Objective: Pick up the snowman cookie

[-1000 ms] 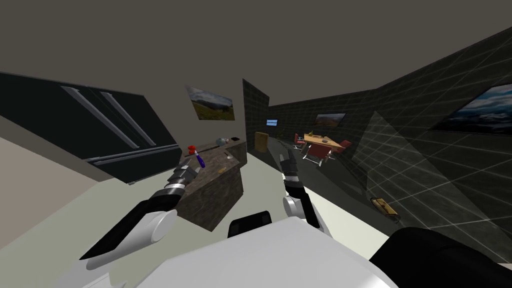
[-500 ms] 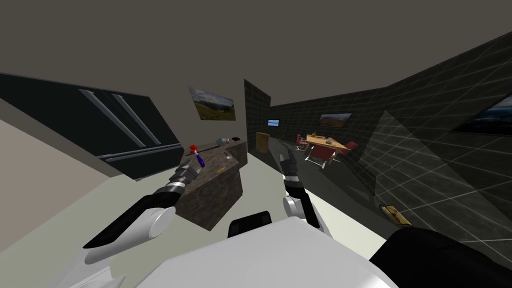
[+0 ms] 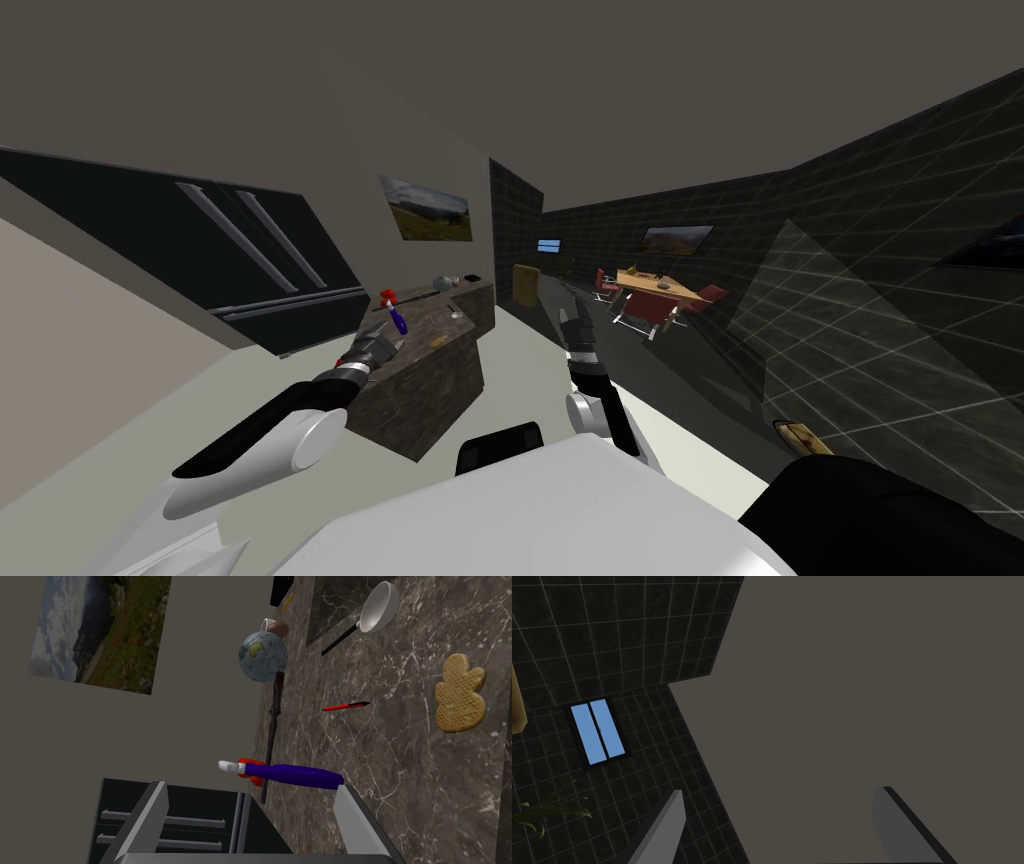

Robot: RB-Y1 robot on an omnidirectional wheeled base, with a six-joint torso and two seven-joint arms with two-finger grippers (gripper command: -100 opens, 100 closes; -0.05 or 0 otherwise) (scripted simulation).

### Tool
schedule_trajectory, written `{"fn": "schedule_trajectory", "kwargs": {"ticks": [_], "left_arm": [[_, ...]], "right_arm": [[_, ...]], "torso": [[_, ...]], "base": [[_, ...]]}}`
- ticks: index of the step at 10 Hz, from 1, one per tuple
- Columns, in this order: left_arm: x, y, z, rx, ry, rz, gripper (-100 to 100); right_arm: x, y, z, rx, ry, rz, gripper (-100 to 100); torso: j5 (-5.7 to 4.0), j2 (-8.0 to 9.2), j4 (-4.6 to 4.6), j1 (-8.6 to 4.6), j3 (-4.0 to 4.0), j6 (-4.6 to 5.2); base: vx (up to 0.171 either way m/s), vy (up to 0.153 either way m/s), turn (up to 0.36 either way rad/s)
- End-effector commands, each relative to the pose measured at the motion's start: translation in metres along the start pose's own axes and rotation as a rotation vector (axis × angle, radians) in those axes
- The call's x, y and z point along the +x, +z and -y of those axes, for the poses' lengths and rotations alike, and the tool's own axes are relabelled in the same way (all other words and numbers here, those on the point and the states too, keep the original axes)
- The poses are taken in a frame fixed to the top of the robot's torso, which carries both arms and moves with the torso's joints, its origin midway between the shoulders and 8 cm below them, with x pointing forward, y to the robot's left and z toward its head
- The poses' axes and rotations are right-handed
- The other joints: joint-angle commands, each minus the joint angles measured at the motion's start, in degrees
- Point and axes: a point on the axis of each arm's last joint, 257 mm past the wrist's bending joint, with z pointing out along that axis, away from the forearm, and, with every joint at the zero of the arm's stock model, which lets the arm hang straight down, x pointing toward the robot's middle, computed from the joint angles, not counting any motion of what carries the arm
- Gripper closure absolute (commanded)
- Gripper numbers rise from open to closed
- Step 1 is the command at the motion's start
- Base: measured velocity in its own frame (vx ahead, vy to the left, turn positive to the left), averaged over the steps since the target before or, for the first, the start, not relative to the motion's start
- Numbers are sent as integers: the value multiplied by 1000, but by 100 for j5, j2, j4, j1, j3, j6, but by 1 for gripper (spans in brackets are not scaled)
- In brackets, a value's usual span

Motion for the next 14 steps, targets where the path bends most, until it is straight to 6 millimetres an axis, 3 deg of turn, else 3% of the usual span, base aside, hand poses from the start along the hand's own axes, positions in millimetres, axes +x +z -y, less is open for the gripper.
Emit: {"fn": "schedule_trajectory", "kwargs": {"ticks": [1, 14], "left_arm": [[-3, 1, -10, -45, -17, 8, -100], [-23, -1, -72, -358, -125, 66, -100]], "right_arm": [[0, 0, 0, 0, 0, 0, 0], [0, 0, 0, 0, 0, 0, 0]], "torso": [[0, 0, 0, 0, 0, 0], [2, -12, -3, 10, -8, 2]], "base": [[27, -72, 43], [36, -42, 23]]}}
